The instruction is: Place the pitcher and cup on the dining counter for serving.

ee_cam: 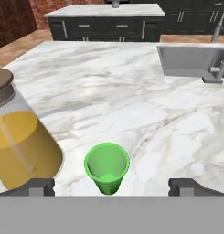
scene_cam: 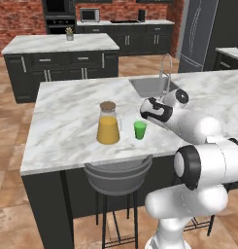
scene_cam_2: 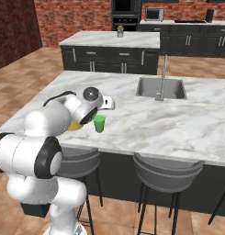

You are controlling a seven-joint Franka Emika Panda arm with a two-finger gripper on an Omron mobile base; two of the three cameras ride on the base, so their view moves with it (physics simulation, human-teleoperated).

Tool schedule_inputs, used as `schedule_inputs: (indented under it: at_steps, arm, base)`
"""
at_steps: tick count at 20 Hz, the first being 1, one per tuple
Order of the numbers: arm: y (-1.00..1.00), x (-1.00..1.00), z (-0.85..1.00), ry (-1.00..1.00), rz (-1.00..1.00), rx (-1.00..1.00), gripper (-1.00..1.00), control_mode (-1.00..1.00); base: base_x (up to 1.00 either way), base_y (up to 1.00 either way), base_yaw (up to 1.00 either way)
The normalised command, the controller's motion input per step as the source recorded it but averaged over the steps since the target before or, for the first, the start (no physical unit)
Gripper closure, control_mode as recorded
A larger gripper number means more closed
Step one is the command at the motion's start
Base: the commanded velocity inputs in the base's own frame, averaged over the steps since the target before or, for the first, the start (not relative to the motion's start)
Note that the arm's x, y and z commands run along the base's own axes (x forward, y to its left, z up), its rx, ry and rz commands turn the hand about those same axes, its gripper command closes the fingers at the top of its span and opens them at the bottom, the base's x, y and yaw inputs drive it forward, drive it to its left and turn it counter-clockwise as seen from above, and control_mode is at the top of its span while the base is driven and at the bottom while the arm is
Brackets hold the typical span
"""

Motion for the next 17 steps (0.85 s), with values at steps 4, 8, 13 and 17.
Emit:
schedule_inputs:
  at_steps: [4, 8, 13, 17]
  arm:
    - [0.18, -0.98, 0.88, -0.24, 0.00, -0.10, -1.00, -1.00]
    - [0.02, -0.73, 1.00, -0.12, 0.02, -0.05, -1.00, -1.00]
    - [0.00, -0.68, 1.00, -0.01, 0.00, -0.04, -1.00, -1.00]
    - [0.00, -0.73, 1.00, 0.00, 0.00, -0.05, -1.00, -1.00]
  base:
    - [0.00, 0.00, 0.00]
    - [0.00, 0.00, 0.00]
    - [0.00, 0.00, 0.00]
    - [0.00, 0.00, 0.00]
